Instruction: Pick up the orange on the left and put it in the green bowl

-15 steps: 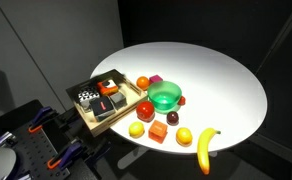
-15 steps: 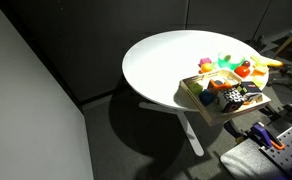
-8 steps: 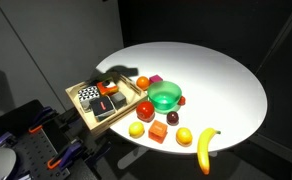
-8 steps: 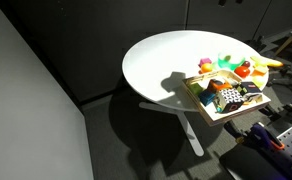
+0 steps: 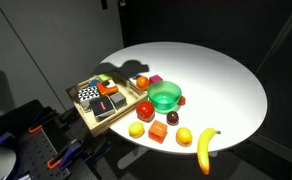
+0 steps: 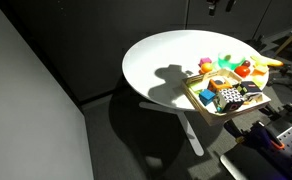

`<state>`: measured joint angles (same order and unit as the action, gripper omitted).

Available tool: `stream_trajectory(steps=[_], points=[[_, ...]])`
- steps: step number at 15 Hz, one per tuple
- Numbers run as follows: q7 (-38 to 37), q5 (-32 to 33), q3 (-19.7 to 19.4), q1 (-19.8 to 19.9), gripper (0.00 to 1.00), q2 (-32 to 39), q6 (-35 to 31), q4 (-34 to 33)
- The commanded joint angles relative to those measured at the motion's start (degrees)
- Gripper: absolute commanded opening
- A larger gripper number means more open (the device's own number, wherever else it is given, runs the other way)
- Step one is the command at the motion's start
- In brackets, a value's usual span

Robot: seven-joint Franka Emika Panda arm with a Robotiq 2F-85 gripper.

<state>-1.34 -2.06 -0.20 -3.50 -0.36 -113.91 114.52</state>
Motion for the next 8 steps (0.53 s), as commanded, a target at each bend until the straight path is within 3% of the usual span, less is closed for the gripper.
stream_trajectory(steps=[1,8], points=[[-1.7,3.7,0.5,0.8,1.00,5.6,1.5,-4.6],[-2.7,7.2,-0.5,1.5,1.00,12.6,-1.2,-5.5]])
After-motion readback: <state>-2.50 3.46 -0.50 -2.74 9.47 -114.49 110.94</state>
